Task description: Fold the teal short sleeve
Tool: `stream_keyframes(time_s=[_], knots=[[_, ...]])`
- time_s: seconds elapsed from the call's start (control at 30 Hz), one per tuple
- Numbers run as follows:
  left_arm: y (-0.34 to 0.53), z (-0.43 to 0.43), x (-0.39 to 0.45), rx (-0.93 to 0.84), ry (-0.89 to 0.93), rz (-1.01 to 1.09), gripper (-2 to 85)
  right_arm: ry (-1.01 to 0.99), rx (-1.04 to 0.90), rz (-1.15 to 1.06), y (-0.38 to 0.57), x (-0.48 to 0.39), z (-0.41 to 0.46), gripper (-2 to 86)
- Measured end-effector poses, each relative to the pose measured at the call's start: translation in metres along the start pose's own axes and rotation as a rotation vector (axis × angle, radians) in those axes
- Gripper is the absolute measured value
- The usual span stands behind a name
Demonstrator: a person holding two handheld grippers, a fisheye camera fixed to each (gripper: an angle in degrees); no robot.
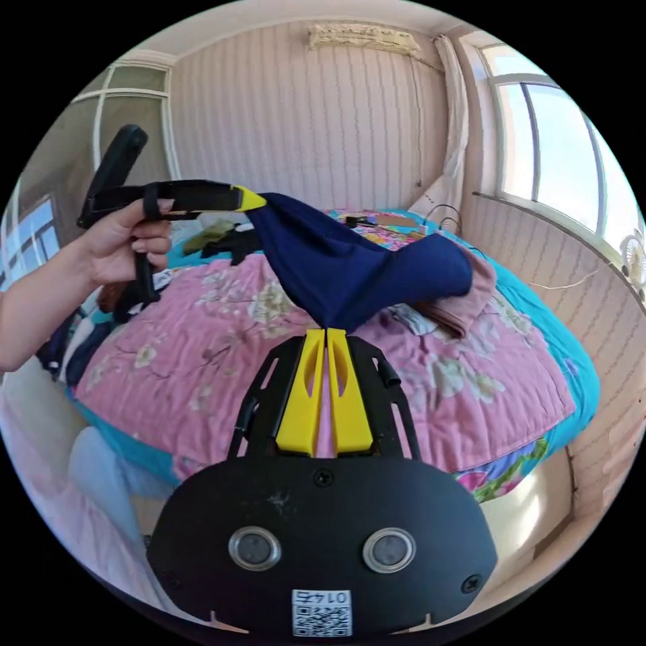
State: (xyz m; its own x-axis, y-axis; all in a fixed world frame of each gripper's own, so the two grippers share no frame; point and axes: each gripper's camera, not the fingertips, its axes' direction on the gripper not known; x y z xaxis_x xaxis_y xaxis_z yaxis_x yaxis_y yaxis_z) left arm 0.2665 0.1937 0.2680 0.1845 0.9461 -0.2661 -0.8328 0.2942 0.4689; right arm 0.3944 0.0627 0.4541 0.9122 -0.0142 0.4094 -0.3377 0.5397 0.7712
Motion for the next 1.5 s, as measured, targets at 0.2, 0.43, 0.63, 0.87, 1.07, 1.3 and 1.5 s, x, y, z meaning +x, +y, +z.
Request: stream_keyframes(time_s=[0.2, 0.43, 0.63, 0.87, 1.07, 1.3, 1.5], knots=[[0.056, 0.048, 0.109, -0.221, 0.27, 0.13, -0.9, -0.122, -0.288, 0.102, 0.076, -0.004, -0.051, 4.5], [0.1, 0.071, 0.12, -0.293, 0.352, -0.078, -0.9, -0.222, -0.321, 0.211, 0.101, 0.041, -0.112, 18.1], [0.104, 0.046, 0.116, -0.235, 0.345, -0.06, -0.9, -0.264, -0.211, 0.32, 0.111, 0.079, -0.138, 2.4], [0.143, 0.024, 0.069, -0.292, 0.091, -0.215, -0.9, -0.256, -0.178, 0.481, 0.149, 0.131, -0.183, 0.6], [0.168, 0.038, 0.014, -0.354, 0.005, -0.512, 0.2, -0.262, -0.149, 0.427, 0.161, 0.138, -0.223, 0.3], [0.157, 0.085, 0.01, -0.381, 0.009, -0.551, 8.0, -0.244, -0.197, 0.492, 0.184, 0.162, -0.256, 0.3], [0.148, 0.104, 0.029, -0.515, 0.03, -0.456, 1.5, -0.203, -0.274, 0.496, 0.189, 0.162, -0.247, 0.3]])
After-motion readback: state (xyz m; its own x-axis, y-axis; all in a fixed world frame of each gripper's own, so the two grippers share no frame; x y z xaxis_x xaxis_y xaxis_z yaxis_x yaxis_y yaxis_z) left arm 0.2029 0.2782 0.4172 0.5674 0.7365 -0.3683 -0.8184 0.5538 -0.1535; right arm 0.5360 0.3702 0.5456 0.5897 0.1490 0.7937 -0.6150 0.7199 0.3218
